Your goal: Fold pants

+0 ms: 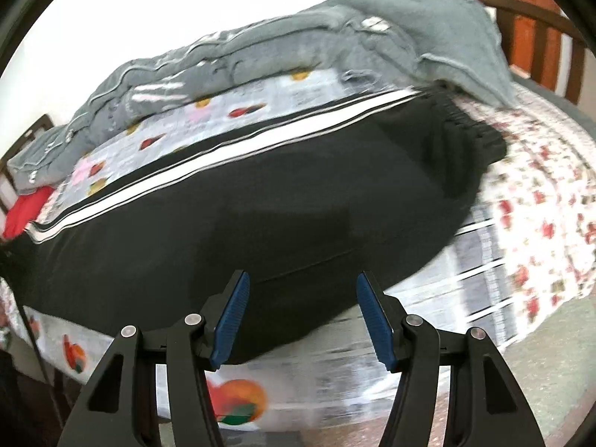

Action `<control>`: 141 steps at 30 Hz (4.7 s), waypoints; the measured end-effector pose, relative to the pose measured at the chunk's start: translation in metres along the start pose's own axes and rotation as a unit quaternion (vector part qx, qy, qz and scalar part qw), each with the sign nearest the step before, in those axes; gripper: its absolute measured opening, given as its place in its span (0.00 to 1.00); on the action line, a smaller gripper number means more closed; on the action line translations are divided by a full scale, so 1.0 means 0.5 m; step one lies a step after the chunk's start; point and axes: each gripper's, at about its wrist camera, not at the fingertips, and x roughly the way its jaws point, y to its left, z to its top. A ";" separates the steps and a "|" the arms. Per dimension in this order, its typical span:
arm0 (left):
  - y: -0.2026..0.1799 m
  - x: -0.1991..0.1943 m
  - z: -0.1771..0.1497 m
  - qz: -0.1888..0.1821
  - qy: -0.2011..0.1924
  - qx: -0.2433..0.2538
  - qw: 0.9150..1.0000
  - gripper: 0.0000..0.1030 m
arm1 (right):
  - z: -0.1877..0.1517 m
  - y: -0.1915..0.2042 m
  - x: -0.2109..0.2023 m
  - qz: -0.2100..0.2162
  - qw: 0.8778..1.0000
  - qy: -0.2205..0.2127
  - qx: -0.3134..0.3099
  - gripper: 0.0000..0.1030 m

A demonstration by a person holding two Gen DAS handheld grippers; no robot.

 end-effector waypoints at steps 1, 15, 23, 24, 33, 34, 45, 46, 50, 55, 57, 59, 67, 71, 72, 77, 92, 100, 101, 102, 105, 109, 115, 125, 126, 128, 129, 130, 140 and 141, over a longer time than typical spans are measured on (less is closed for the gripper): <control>-0.030 -0.010 0.003 -0.003 -0.003 0.012 1.000 0.12 | 0.002 -0.013 -0.004 -0.005 1.000 -0.004 0.001 0.58; -0.506 -0.089 -0.192 -0.094 0.010 0.234 0.968 0.11 | 0.018 -0.162 -0.087 -0.040 0.996 -0.064 0.035 0.58; -0.610 -0.034 -0.469 -0.140 0.122 0.315 0.931 0.11 | -0.020 -0.163 -0.068 -0.037 0.998 -0.043 0.028 0.58; -0.613 -0.040 -0.488 -0.130 0.103 0.331 0.929 0.12 | -0.022 -0.158 -0.066 -0.036 0.998 -0.042 0.024 0.58; -0.535 -0.077 -0.418 -0.224 0.123 0.295 0.921 0.54 | -0.005 -0.063 -0.060 -0.008 0.999 -0.045 -0.020 0.58; -0.518 -0.084 -0.410 -0.226 0.115 0.290 0.923 0.60 | -0.001 -0.050 -0.059 -0.002 0.999 -0.046 -0.024 0.58; -0.286 -0.077 -0.278 -0.190 0.072 0.189 0.961 0.64 | 0.032 0.222 -0.006 0.137 0.985 -0.024 -0.105 0.58; -0.266 -0.077 -0.270 -0.182 0.068 0.182 0.964 0.64 | 0.033 0.253 0.002 0.150 0.982 -0.021 -0.113 0.58; -0.191 -0.073 -0.236 -0.154 0.051 0.155 0.975 0.64 | 0.034 0.333 0.039 0.178 0.976 -0.005 -0.125 0.58; -0.141 -0.061 -0.218 -0.148 0.047 0.129 0.979 0.64 | 0.016 0.384 0.116 0.163 0.976 0.043 -0.136 0.24; -0.125 -0.058 -0.216 -0.148 0.045 0.122 0.980 0.64 | 0.004 0.386 0.123 0.155 0.976 0.039 -0.145 0.19; -0.112 -0.055 -0.214 -0.147 0.044 0.113 0.982 0.64 | -0.002 0.364 0.093 0.179 0.974 0.011 -0.137 0.15; -0.102 -0.025 -0.222 -0.149 0.052 0.102 0.982 0.64 | -0.053 0.335 0.102 0.195 0.969 0.046 -0.142 0.25; -0.098 -0.017 -0.223 -0.149 0.054 0.098 0.982 0.64 | -0.006 0.333 0.092 0.209 0.969 0.035 -0.128 0.46; -0.097 -0.014 -0.222 -0.149 0.055 0.095 0.983 0.64 | 0.011 0.335 0.100 0.201 0.972 0.030 -0.121 0.48; -0.095 -0.011 -0.217 -0.152 0.055 0.096 0.982 0.64 | 0.075 0.359 0.200 0.204 0.973 0.075 -0.079 0.48; -0.121 -0.002 -0.203 -0.167 0.059 0.101 0.979 0.64 | 0.118 0.340 0.239 0.208 0.973 0.064 -0.075 0.19; -0.182 -0.025 -0.204 -0.182 0.053 0.137 0.972 0.64 | 0.079 0.312 0.135 0.199 0.975 0.018 -0.097 0.28; -0.190 -0.024 -0.209 -0.182 0.056 0.144 0.971 0.64 | 0.067 0.313 0.120 0.193 0.975 0.011 -0.112 0.28; -0.195 -0.024 -0.215 -0.182 0.058 0.149 0.970 0.64 | 0.054 0.313 0.109 0.182 0.975 0.002 -0.131 0.28; -0.211 -0.014 -0.243 -0.173 0.073 0.167 0.968 0.64 | 0.017 0.298 0.104 0.166 0.973 0.003 -0.161 0.32; -0.219 0.020 -0.288 -0.144 0.120 0.179 0.966 0.65 | -0.009 0.284 0.123 0.160 0.977 0.005 -0.139 0.39; -0.210 0.008 -0.289 -0.145 0.128 0.160 0.968 0.65 | -0.001 0.275 0.125 0.167 0.978 0.024 -0.121 0.41; -0.225 0.015 -0.243 -0.135 0.130 0.137 0.973 0.65 | 0.046 0.175 0.052 0.108 0.988 -0.018 -0.110 0.43; -0.227 0.019 -0.236 -0.135 0.131 0.131 0.973 0.65 | 0.054 0.156 0.047 0.094 0.990 -0.024 -0.106 0.43; -0.233 0.026 -0.223 -0.137 0.133 0.120 0.974 0.65 | 0.069 0.102 0.033 0.058 0.993 -0.035 -0.095 0.44; -0.236 0.031 -0.216 -0.138 0.134 0.115 0.975 0.65 | 0.073 0.081 0.029 0.047 0.994 -0.039 -0.090 0.47; -0.238 0.036 -0.211 -0.140 0.136 0.111 0.975 0.65 | 0.077 0.053 0.023 0.035 0.995 -0.043 -0.083 0.49; -0.275 0.083 -0.185 -0.139 0.147 0.105 0.974 0.65 | 0.080 -0.188 0.002 -0.036 0.998 -0.043 0.023 0.51; -0.279 0.089 -0.184 -0.140 0.150 0.106 0.973 0.65 | 0.078 -0.196 0.003 -0.036 0.998 -0.043 0.029 0.51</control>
